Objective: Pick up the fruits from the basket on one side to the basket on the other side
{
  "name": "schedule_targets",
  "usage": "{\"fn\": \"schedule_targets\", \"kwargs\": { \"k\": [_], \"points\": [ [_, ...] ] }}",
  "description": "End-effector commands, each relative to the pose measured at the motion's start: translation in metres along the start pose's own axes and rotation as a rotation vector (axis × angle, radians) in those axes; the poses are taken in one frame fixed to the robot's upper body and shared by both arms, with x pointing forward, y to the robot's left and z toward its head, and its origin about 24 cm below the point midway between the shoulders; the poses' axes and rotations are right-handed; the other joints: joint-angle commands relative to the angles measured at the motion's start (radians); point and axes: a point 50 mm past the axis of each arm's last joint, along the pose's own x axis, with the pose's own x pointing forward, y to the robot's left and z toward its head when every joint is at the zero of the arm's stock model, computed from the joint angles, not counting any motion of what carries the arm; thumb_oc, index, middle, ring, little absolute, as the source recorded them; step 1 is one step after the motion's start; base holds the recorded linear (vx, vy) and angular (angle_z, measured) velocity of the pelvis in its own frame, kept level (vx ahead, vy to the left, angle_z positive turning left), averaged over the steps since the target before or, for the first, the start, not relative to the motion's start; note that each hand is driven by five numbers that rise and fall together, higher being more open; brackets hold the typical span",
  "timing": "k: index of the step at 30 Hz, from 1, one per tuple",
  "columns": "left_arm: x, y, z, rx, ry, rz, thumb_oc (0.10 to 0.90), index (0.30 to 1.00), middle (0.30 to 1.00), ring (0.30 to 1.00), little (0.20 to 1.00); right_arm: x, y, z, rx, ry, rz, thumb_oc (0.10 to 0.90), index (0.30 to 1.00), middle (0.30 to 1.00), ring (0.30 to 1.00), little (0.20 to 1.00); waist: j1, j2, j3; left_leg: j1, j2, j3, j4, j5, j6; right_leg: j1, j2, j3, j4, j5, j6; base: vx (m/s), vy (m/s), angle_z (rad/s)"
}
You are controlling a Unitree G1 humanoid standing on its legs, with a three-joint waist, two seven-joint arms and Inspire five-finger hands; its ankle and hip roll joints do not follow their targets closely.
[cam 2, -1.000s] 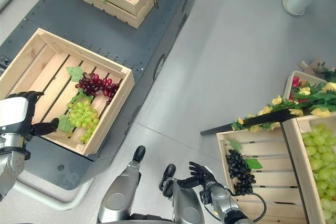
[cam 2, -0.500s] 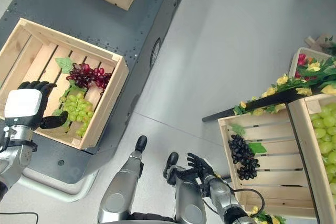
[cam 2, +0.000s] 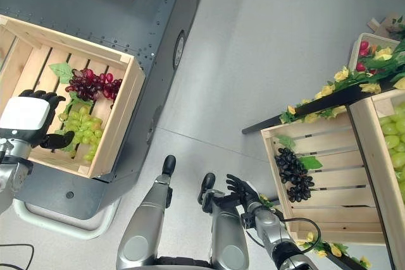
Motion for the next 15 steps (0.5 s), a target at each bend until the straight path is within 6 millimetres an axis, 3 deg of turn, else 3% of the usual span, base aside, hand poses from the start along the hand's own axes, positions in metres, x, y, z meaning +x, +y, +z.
{"fn": "schedule_targets", "kwargs": {
  "k": [1,5,15],
  "points": [
    [0.013,0.042,-0.031,0.103,0.040,0.127,0.800,0.900,0.900,0.900,0.900,-0.009,-0.010,-0.001,0.019,-0.034,0.015,0.800,0.900,0.900,0.900,0.900,-0.018,0.020,0.002,-0.051,-0.046,0.087,0.099,-0.101,0.029,0.064,0.064,0.006,-0.062,0.027,-0.018,0.00,-0.018,-0.05],
    [0.016,0.050,-0.031,0.149,-0.023,0.112,0.800,0.900,0.900,0.900,0.900,-0.008,-0.010,0.001,0.025,-0.046,0.014,0.800,0.900,0.900,0.900,0.900,-0.014,0.017,0.002,-0.054,-0.046,0.085,0.096,-0.100,0.030,0.061,0.065,0.003,-0.064,0.030,-0.015,0.00,0.000,0.00],
    [0.015,0.077,-0.044,0.075,-0.030,0.169,0.800,0.900,0.900,0.900,0.900,-0.008,-0.004,-0.001,0.041,-0.047,0.034,0.800,0.900,0.900,0.900,0.900,0.009,0.018,0.002,-0.041,-0.054,0.076,0.076,-0.091,0.022,0.098,0.061,-0.016,-0.107,0.040,-0.007,0.00,-0.003,0.00]
  ]
}}
